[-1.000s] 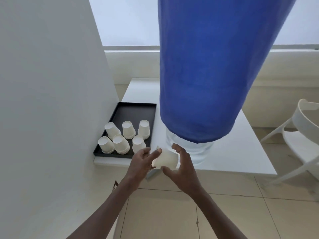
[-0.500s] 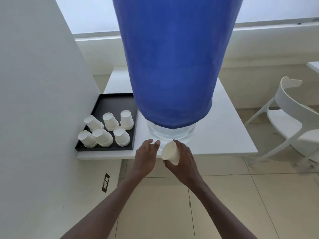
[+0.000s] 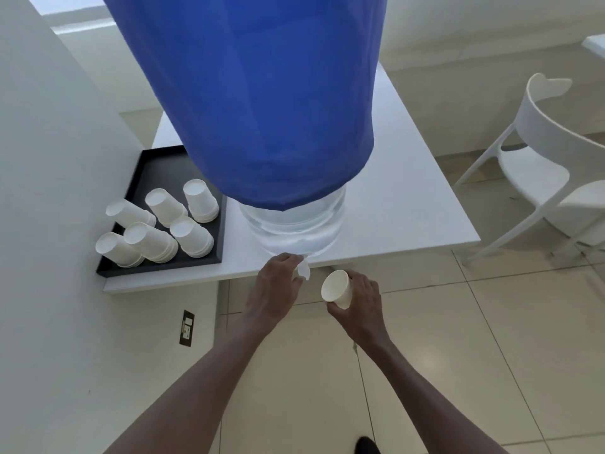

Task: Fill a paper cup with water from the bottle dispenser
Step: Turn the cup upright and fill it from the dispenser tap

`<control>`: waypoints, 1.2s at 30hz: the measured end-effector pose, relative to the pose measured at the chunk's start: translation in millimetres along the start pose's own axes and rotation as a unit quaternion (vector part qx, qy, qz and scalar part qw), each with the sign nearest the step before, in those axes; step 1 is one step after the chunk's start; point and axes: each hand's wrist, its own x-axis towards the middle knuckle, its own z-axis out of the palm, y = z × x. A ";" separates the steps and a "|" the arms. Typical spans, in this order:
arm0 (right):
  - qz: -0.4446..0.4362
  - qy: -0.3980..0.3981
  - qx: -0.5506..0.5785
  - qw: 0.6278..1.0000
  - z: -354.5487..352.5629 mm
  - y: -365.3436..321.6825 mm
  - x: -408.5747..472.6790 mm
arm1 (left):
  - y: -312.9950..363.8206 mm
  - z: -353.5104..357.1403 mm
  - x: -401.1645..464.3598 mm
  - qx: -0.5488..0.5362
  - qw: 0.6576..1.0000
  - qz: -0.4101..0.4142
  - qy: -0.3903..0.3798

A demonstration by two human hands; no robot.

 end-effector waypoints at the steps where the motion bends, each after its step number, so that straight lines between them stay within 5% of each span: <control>1: 0.001 -0.005 -0.001 1.000 5.8 5.0 -0.3 | -0.4 5.8 1.0 0.019 1.000 0.006 -0.006; 9: 0.010 -0.073 0.041 0.996 45.1 20.7 17.3 | -11.8 30.2 11.7 0.091 0.994 0.048 -0.024; 36: 0.071 -0.088 0.184 0.976 85.4 7.9 34.4 | -20.3 0.9 41.5 0.007 0.993 0.031 -0.115</control>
